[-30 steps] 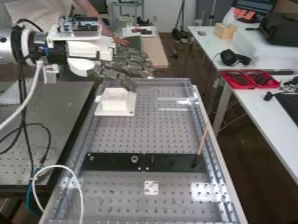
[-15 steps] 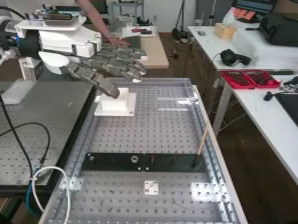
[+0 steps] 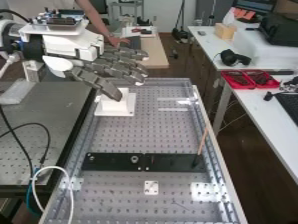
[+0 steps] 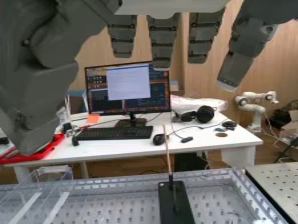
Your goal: Grab the larger nut and place it in the white container
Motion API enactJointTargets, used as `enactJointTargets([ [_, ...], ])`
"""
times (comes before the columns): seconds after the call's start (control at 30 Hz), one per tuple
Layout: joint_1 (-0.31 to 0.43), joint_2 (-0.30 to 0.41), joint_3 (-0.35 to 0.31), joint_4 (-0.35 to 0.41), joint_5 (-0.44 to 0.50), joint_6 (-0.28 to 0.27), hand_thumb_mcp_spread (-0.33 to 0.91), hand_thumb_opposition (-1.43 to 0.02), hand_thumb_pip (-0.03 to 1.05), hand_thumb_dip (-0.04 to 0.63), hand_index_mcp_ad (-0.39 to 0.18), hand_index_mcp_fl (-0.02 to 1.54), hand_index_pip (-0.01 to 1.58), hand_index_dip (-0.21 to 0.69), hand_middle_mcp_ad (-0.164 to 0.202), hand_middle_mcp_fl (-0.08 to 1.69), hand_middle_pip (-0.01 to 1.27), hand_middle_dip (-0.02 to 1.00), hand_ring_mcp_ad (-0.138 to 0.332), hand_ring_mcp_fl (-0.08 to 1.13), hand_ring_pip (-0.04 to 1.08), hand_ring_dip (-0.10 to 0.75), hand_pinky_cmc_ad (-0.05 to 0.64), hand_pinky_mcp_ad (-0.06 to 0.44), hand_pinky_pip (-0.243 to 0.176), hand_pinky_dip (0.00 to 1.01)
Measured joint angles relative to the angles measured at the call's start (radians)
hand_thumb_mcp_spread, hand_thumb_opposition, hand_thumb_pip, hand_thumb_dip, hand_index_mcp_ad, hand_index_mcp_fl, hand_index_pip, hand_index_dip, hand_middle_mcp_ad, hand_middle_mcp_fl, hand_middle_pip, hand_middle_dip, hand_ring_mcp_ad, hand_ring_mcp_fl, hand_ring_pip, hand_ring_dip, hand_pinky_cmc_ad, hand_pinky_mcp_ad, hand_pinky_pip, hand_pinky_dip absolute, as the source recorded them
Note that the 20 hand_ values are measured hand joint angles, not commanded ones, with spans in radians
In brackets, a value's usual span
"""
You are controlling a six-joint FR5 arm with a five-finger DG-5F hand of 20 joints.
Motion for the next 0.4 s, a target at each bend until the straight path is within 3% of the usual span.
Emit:
enactJointTargets([
  [0.4,0.006,-0.011,0.027,-0.028,0.005,0.01,0.18,-0.74,0.53,0.113,-0.138,0.05,0.11,-0.016,0.073,0.0,0.14,0.27,0.166,0.0,0.09,0.178,0.428,0.33,-0.124,0.68],
])
